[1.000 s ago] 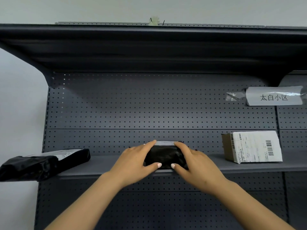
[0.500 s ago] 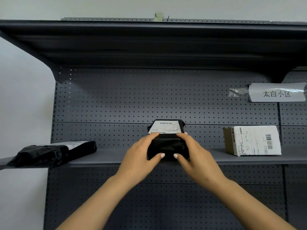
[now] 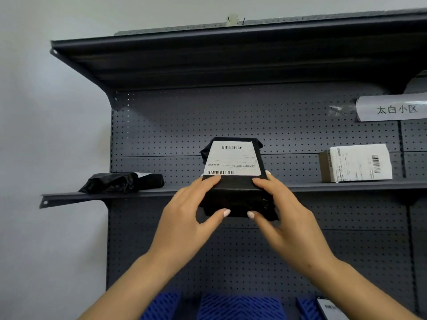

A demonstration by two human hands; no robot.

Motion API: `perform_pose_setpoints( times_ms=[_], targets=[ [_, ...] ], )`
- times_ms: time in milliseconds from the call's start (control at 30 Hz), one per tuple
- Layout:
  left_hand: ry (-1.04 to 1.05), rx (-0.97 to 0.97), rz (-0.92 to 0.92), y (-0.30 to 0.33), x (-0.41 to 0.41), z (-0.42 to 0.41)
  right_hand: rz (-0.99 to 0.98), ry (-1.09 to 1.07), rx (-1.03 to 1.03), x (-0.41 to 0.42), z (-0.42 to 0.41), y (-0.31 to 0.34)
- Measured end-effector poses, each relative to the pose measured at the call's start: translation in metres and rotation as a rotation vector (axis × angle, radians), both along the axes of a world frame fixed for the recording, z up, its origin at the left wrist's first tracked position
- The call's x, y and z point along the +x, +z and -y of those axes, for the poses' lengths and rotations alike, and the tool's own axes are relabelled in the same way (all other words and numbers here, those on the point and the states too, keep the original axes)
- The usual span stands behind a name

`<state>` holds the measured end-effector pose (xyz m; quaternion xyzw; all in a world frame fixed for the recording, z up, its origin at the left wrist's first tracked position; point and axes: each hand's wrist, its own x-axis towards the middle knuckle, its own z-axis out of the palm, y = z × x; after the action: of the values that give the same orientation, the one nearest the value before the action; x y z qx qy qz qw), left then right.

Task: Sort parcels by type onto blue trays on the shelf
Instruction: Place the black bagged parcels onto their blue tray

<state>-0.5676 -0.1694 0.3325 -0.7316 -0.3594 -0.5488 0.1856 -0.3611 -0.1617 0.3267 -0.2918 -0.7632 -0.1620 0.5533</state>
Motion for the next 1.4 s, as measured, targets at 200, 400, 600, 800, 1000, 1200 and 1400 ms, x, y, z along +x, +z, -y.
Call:
perform_pose_setpoints(
  times_ms=[200, 400, 600, 800, 1000, 1200, 1400],
  targets=[
    [0.047, 0.035, 0.021, -0.040, -0.018, 0.045, 0.009, 0.056, -0.004, -0.018, 0.037, -0.036],
    [0.106, -0.019, 0.007, -0.082, -0.040, 0.085, 0.017, 0.119, -0.082, -0.039, 0.066, -0.078],
    [0.182, -0.113, -0.009, -0.123, -0.060, 0.100, 0.057, 0.156, -0.206, -0.056, 0.074, -0.118],
    [0.204, -0.237, 0.020, -0.167, -0.067, 0.095, 0.112, 0.194, -0.351, -0.066, 0.056, -0.159],
    [0.185, -0.413, 0.030, -0.211, -0.083, 0.077, 0.172, 0.185, -0.475, -0.079, 0.028, -0.195],
    [0.196, -0.499, -0.019, -0.233, -0.111, 0.044, 0.205, 0.159, -0.592, -0.109, -0.007, -0.217],
    [0.156, -0.578, -0.020, -0.250, -0.153, -0.011, 0.186, 0.134, -0.643, -0.153, -0.053, -0.233]
  ],
)
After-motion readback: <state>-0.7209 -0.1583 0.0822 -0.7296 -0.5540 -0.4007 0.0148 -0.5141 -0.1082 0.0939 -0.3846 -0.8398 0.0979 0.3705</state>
